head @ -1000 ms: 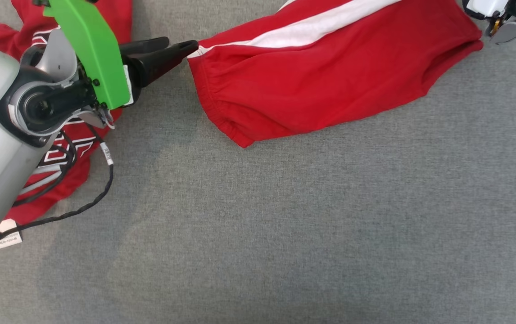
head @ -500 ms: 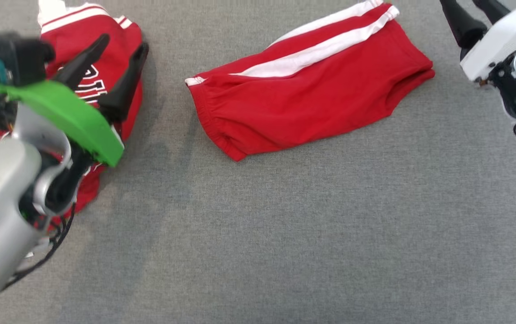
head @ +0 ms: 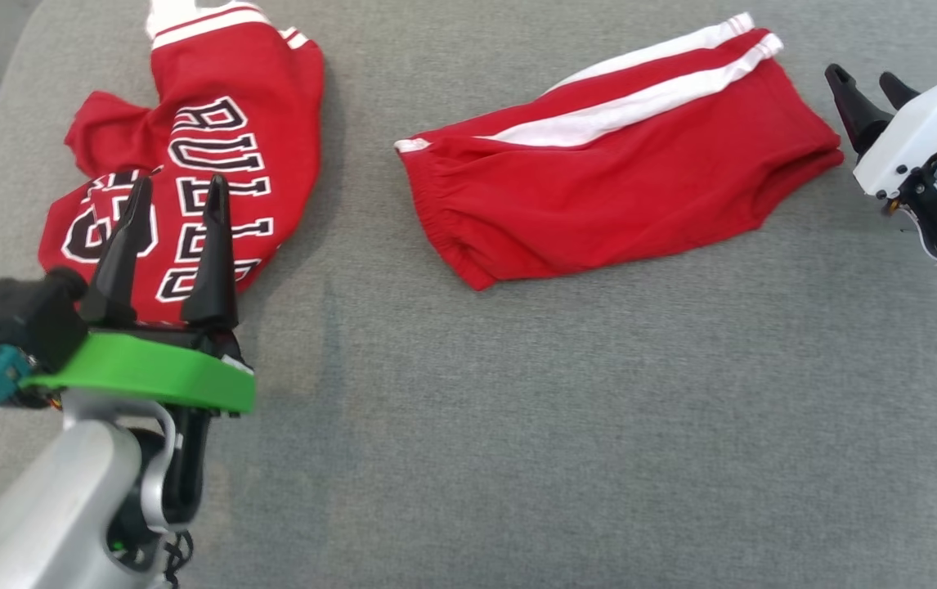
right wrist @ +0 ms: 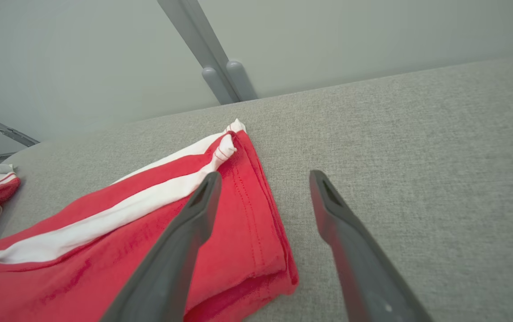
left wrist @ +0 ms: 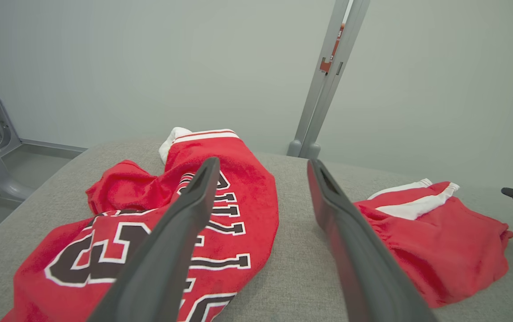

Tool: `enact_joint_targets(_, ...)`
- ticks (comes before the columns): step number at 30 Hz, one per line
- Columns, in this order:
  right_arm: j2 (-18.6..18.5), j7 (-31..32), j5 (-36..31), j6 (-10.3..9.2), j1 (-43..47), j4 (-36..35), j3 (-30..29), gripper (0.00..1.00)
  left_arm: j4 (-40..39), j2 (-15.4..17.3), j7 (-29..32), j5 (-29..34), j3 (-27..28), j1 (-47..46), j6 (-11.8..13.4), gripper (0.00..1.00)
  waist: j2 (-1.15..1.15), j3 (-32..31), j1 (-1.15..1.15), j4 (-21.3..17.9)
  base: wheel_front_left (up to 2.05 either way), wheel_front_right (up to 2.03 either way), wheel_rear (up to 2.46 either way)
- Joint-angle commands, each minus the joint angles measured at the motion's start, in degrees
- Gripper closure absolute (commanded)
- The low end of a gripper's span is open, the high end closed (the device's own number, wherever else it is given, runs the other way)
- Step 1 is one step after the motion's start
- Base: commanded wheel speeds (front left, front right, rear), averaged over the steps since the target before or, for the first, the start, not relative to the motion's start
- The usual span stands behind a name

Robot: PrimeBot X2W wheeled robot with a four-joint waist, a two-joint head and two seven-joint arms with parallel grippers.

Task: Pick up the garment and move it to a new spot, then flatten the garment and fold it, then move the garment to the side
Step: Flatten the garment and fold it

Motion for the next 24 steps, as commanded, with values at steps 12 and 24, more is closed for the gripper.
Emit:
enact_joint_targets(12, 0.3, 9.2, 5.2, 0.03, -1.5, 8.9, -2.5, 0.00, 1.0, -15.1, -0.2, 18.4, 9.8, 10.1, -5.6, 0.00, 0.00, 3.6, 0.00, 7.5, 0.00, 0.00, 0.00)
enact_joint_targets(24, 1.4, 11.0, 6.2, 0.03, 0.0, 5.4, -3.1, 1.00, 6.3, -23.4, -0.2, 25.9, 16.2, 12.6, -13.7, 0.00, 0.00, 2.9, 0.00, 6.7, 0.00, 0.00, 0.00)
